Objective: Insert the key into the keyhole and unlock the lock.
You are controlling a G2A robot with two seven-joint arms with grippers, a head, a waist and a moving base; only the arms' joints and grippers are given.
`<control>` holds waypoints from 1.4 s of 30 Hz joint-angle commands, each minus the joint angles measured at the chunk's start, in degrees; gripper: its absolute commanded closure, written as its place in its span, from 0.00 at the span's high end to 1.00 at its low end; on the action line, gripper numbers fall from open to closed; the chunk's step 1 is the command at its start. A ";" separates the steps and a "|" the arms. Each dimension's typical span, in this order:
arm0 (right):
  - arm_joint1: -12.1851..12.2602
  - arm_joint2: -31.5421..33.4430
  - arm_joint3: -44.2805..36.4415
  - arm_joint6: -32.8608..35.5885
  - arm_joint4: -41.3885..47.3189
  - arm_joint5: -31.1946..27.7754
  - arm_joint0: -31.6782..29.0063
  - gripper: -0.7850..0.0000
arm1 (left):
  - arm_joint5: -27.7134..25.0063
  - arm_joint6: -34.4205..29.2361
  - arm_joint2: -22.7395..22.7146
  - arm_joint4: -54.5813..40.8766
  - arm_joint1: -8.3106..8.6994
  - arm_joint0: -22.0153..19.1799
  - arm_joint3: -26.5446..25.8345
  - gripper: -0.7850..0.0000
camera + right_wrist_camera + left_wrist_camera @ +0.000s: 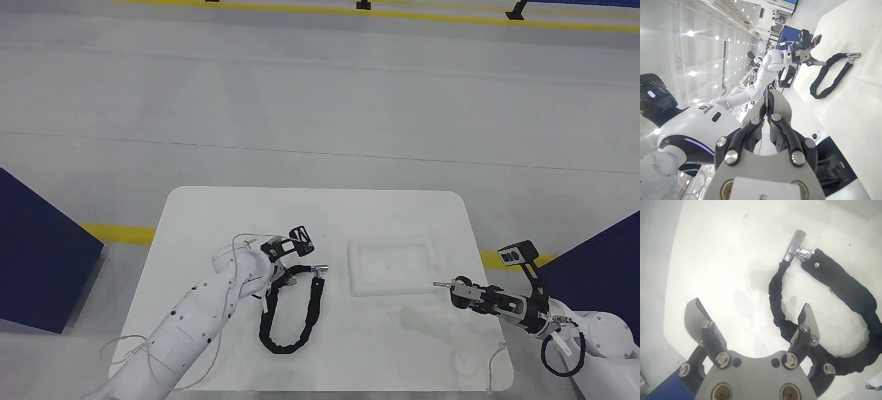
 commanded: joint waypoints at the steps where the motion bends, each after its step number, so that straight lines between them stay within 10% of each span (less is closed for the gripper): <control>1: 0.00 0.00 0.00 0.00 0.00 0.00 0.00 0.00 | 0.24 0.67 1.20 -0.62 -0.73 -0.72 2.27 1.00; 16: 0.00 0.00 0.00 0.00 0.00 0.00 0.00 0.00 | 1.09 4.58 4.79 -3.56 -4.47 -4.57 12.97 0.50; 33: 0.00 0.00 0.00 0.00 0.00 0.00 0.00 0.00 | -0.50 4.94 6.04 -4.72 -6.52 -5.83 17.66 0.15; 42: 0.00 0.00 0.00 0.00 0.00 0.00 0.00 0.00 | 0.05 5.40 6.00 -3.53 -6.95 -6.08 19.08 0.11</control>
